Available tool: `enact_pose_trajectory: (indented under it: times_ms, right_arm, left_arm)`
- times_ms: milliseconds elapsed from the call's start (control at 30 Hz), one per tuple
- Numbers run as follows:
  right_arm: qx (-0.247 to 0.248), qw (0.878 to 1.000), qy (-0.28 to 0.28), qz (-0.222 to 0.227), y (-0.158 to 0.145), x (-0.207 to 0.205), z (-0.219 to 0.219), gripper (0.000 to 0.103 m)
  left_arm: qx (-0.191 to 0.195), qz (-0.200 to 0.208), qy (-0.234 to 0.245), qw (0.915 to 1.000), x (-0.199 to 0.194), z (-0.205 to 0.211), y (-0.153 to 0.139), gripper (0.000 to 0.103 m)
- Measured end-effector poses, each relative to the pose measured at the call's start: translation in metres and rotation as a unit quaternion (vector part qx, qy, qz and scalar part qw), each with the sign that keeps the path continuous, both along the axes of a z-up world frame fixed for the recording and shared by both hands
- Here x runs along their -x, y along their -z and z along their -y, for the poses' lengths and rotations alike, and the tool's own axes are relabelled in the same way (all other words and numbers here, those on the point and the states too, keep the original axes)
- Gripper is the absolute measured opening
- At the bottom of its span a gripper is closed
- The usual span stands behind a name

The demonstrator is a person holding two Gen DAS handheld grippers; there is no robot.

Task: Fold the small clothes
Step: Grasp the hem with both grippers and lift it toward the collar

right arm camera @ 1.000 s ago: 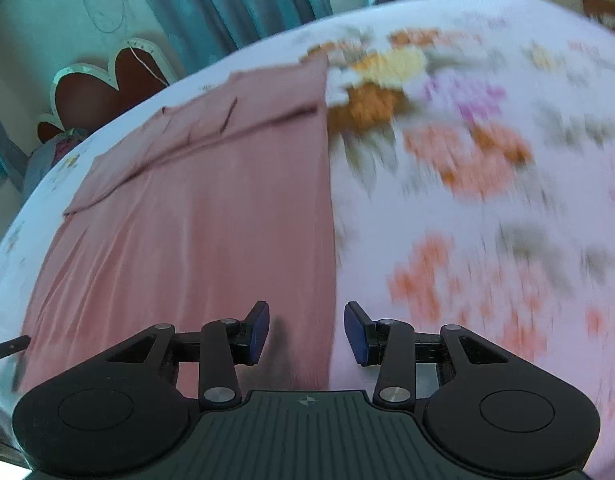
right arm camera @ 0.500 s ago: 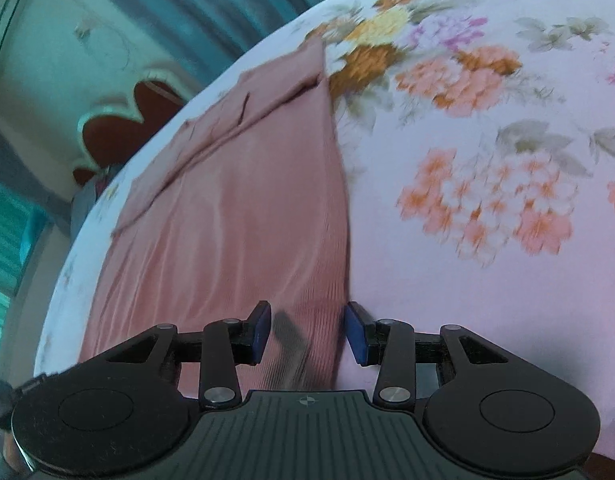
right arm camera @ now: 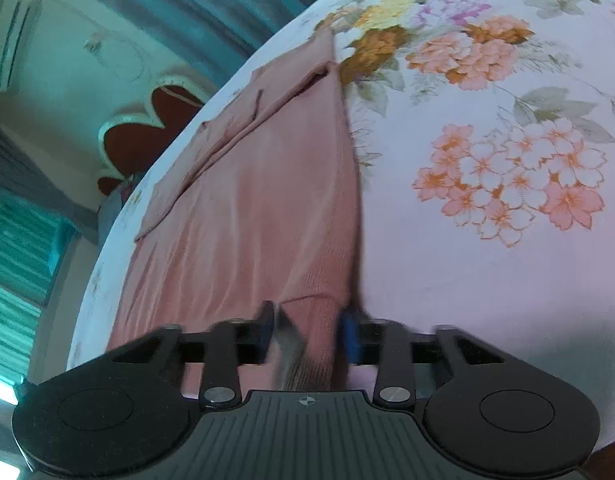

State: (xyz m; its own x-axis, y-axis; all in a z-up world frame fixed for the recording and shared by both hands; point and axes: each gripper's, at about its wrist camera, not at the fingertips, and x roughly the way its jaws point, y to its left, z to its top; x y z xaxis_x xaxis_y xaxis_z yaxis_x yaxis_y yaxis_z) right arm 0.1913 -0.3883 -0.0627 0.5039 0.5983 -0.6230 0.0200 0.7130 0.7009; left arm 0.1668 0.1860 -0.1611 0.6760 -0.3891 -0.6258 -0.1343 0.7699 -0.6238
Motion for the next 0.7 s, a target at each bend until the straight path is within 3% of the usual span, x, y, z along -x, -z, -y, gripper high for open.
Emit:
enact_pose_trajectory:
  times_ms: [33,167,200,300,333,433,567,633,667,700]
  right_arm:
    - [-0.003,1.0,-0.004,0.001,0.0,-0.002,0.0,0.02]
    - [0.0,0.999,-0.007,0.042,-0.021,0.004,0.0,0.014]
    - [0.001,0.998,-0.002,0.058,-0.027,0.009,0.002,0.008]
    - [0.04,0.998,0.001,0.045,-0.017,0.009,0.001,0.008]
    - [0.06,0.998,-0.008,0.019,-0.007,0.005,-0.003,0.008]
    - [0.036,0.999,-0.001,0.027,-0.011,0.003,-0.003,0.007]
    - [0.045,0.998,-0.007,0.037,-0.017,-0.006,-0.003,0.008]
    - [0.055,0.997,0.021,0.041,-0.016,-0.008,0.002,0.037]
    - [0.059,0.997,0.031,0.05,-0.015,-0.009,0.004,0.056]
    - [0.05,0.997,0.032,0.052,-0.012,-0.013,0.006,0.057]
  left_arm:
    - [-0.009,-0.001,0.001,1.0,-0.002,0.001,-0.002,0.007]
    - [-0.01,0.055,-0.018,0.9983,0.01,0.002,-0.017,0.006]
    - [-0.019,0.06,-0.021,0.9978,0.012,0.004,-0.018,0.006]
    - [-0.047,0.01,-0.021,0.9986,0.004,0.007,0.0,0.006]
    - [-0.034,0.013,-0.029,0.9989,0.004,0.005,0.003,0.006]
    - [-0.036,0.017,-0.031,0.9987,0.003,0.006,-0.002,0.006]
    - [-0.045,0.013,-0.024,0.9986,0.0,0.007,-0.002,0.006]
    - [-0.041,0.013,-0.025,0.9988,0.002,0.007,-0.001,0.01]
    - [-0.041,0.013,-0.025,0.9987,0.002,0.006,-0.002,0.01]
    - [-0.039,0.014,-0.025,0.9988,0.003,0.007,-0.001,0.01]
